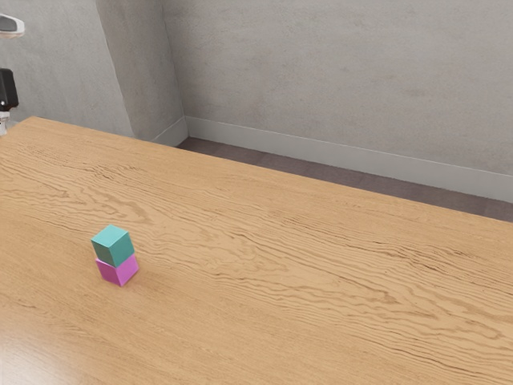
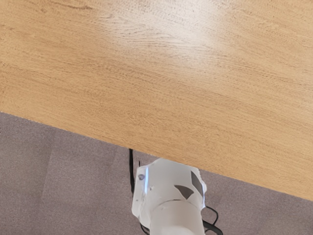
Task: Pick up the blue block with one arm, and put the blue block on the table with one arm
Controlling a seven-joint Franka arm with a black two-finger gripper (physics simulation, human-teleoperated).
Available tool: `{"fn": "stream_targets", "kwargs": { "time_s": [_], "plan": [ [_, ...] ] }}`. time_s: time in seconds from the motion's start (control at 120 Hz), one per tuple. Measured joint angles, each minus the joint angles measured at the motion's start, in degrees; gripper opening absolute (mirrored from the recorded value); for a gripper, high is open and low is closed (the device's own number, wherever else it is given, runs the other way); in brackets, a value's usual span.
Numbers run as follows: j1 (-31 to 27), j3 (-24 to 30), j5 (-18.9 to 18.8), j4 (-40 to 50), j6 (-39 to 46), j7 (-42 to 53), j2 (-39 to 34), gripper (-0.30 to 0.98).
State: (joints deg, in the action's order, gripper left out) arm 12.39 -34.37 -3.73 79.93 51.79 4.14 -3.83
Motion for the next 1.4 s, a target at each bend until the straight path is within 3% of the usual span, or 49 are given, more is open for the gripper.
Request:
{"fn": "stream_targets", "kwargs": {
  "time_s": [0.083,0.133,0.258,0.417,0.5,0.717,0.758,0.842,0.992,1.217,1.333,1.4],
  "plan": [
    [1.3,-0.2,-0.2,0.3,6.4,0.9,0.0,0.69],
    [2.8,0.4,-0.4,-3.8,9.1,1.4,-0.7,0.69],
    [4.0,9.2,-2.4,-14.9,13.3,2.4,-1.9,0.69],
    [3.8,11.2,-3.2,-16.2,16.2,3.3,-1.6,0.69],
    [3.6,12.7,-1.5,-14.9,17.9,2.6,-0.8,0.69],
    [7.3,17.4,0.1,7.2,22.0,-1.3,-7.8,0.69],
    [7.4,17.8,0.2,14.8,23.7,-2.1,-11.8,0.68],
    [4.7,18.0,0.5,36.4,30.8,-3.2,-22.5,0.69],
    [-3.5,17.8,-0.7,56.7,42.3,-3.6,-32.2,0.69],
    [-7.8,13.7,-8.7,64.0,57.2,2.7,-33.5,0.69],
    [-6.3,7.1,-10.0,63.9,63.7,8.0,-27.4,0.69],
    [-4.0,4.8,-8.7,63.0,67.2,10.7,-23.4,0.69]
  ]
}}
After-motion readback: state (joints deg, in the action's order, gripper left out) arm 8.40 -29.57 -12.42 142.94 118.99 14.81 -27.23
